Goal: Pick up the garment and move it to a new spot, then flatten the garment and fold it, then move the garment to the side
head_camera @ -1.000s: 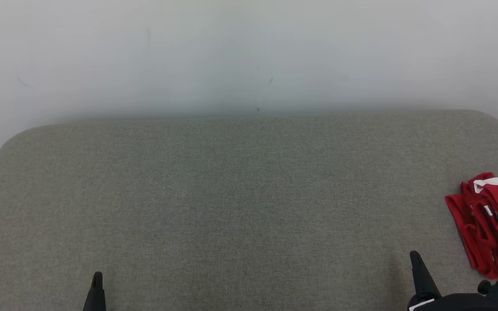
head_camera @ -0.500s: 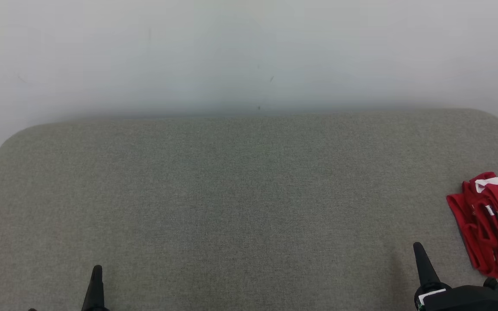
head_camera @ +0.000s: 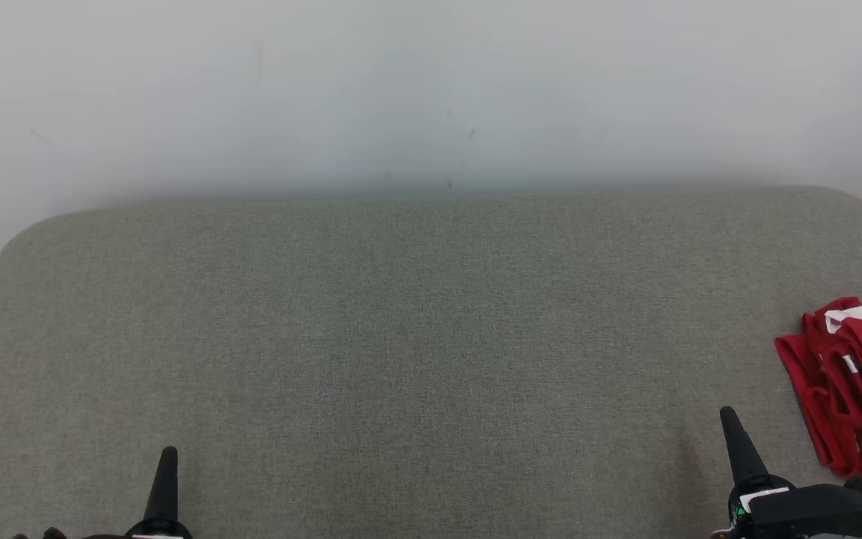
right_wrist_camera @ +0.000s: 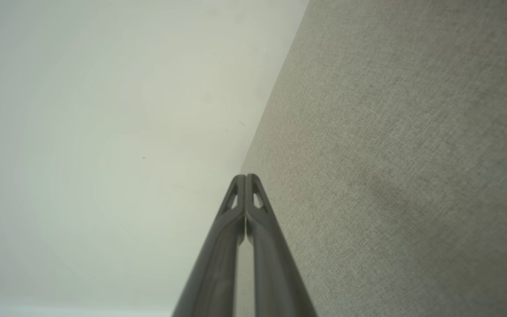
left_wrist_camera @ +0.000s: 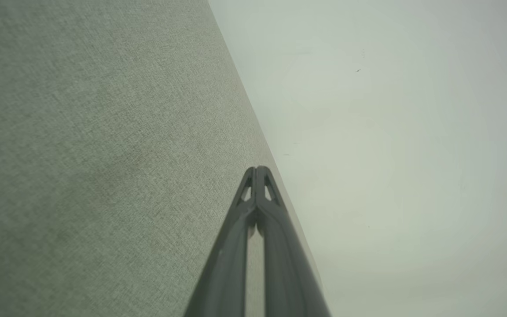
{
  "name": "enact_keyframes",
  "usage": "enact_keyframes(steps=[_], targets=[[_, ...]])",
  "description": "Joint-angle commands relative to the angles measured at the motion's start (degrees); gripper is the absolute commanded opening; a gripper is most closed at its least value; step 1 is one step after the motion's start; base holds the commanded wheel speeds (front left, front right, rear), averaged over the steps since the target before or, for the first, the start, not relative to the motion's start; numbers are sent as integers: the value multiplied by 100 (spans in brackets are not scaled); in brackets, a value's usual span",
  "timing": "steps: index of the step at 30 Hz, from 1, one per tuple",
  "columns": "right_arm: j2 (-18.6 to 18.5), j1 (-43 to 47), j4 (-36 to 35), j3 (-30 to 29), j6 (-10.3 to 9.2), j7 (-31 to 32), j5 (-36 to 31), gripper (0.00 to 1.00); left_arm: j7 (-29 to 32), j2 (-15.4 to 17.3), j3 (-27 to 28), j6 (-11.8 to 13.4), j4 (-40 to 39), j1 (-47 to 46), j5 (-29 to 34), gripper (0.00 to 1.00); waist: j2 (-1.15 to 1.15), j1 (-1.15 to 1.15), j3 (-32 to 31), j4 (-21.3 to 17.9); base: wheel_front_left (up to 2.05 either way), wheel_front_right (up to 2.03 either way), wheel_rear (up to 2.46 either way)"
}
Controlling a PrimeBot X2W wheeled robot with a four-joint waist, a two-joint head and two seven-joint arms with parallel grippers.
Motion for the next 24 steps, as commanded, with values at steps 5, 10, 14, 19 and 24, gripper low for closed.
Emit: enact_keyframes(steps=[5, 10, 14, 19, 24], targets=[[8, -114, -75, -56, -8, 83, 355, 0, 99, -5, 31, 6, -72, -164, -380, 0, 0, 0, 12, 5, 0, 0, 0], [14, -156, -89, -93, -8, 137, 656, 0, 175, -9, 48, 7, -80, -197, -659, 0, 0, 0, 24, 10, 0, 0, 0], [17, -176, -99, -114, -9, 171, 834, 0, 227, -12, 58, 7, -88, -234, -854, 0, 0, 0, 32, 13, 0, 0, 0], [21, -200, -107, -141, -9, 212, 1056, 0, 289, -14, 69, 8, -92, -261, -1065, 0, 0, 0, 42, 18, 0, 0, 0], [24, -228, -117, -162, -10, 243, 1233, 0, 332, -16, 79, 8, -99, -282, -1241, 0, 0, -1, 51, 21, 0, 0, 0]])
